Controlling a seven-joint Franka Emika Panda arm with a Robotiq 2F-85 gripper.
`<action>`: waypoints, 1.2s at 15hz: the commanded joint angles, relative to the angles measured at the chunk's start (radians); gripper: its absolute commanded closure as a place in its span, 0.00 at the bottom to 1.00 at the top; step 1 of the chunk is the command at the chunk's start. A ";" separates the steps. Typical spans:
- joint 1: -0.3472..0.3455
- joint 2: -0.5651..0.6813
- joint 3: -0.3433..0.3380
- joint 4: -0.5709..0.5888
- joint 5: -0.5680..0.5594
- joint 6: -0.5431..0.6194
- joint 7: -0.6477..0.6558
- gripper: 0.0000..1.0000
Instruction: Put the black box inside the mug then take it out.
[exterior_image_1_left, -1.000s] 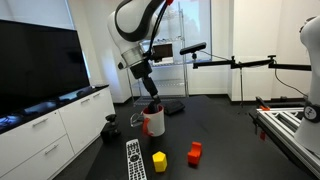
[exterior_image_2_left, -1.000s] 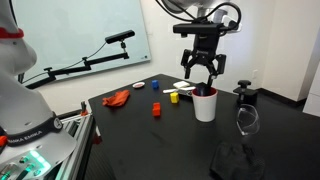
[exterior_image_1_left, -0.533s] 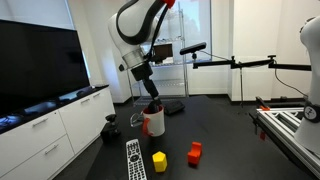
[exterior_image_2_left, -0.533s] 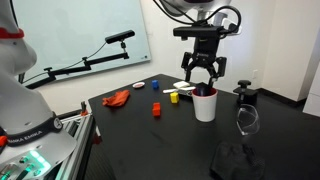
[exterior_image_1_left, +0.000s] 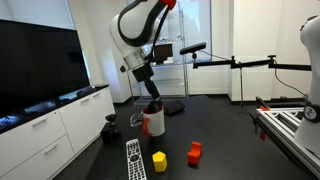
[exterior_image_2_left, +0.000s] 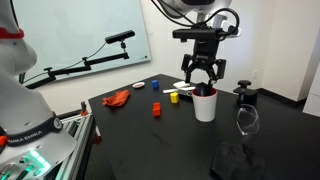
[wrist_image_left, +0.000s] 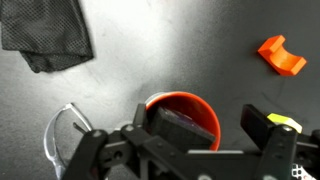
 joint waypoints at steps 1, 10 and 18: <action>-0.015 -0.035 0.006 -0.025 0.005 0.000 0.072 0.01; -0.027 -0.060 -0.006 -0.076 0.059 0.078 0.262 0.00; -0.021 -0.046 -0.008 -0.062 0.061 0.137 0.344 0.00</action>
